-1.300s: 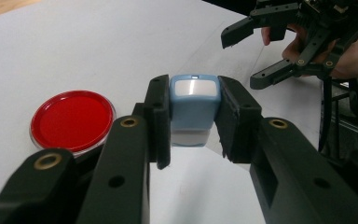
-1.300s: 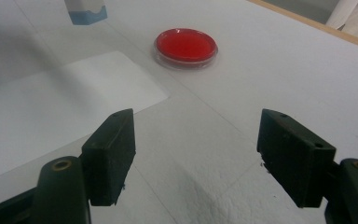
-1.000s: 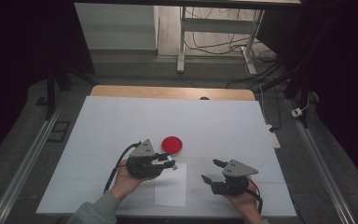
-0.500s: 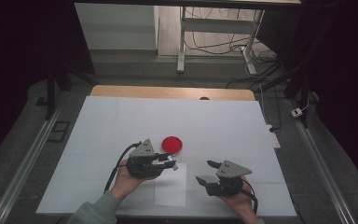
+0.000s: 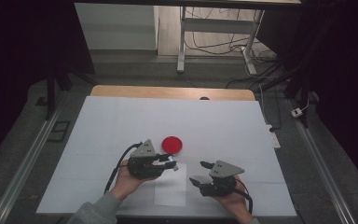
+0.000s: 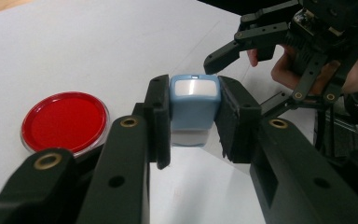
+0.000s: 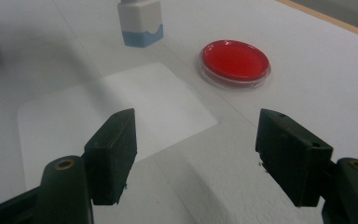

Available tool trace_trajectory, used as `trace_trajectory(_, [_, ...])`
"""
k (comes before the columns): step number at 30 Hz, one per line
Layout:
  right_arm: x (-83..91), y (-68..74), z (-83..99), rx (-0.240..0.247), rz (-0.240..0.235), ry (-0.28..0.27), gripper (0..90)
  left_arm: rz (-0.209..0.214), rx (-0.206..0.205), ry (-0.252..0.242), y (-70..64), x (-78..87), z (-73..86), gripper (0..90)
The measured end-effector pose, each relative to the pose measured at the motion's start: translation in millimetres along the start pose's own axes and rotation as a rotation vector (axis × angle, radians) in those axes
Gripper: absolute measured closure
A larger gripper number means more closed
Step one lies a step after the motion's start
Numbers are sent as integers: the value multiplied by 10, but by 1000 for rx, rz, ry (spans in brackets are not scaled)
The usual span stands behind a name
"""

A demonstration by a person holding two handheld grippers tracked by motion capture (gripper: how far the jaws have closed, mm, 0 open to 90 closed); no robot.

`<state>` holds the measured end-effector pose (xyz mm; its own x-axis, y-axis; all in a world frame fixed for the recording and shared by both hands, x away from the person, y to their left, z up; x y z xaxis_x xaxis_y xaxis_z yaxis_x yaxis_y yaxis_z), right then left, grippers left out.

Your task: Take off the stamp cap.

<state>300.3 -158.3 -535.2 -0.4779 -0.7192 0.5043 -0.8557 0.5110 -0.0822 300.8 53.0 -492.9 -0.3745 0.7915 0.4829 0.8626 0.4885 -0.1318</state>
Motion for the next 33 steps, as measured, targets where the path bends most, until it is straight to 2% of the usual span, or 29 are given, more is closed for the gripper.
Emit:
trace_trajectory(17, [-141,114,-102,1,-51,-12,320,5,-6,4,-26,-30,5,672])
trace_trajectory(27, [-278,229,-143,28,-26,31,418,4,-8,2,-58,-73,-1,672])
trace_trajectory(33, [-338,260,-170,28,-14,26,453,2,0,-5,-66,-95,0,672])
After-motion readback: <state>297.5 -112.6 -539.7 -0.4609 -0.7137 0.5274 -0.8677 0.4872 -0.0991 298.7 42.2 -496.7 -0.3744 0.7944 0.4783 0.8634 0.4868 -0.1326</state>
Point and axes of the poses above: each handheld gripper's, and its own axes: x roughly backward along the jaws, z roughly out of its underside, y roughly to its left, the point moved 5 cm from there along -x, roughly forward along the jaws, and after that the axes turned 1 degree about -x, right-handed, at the moved point
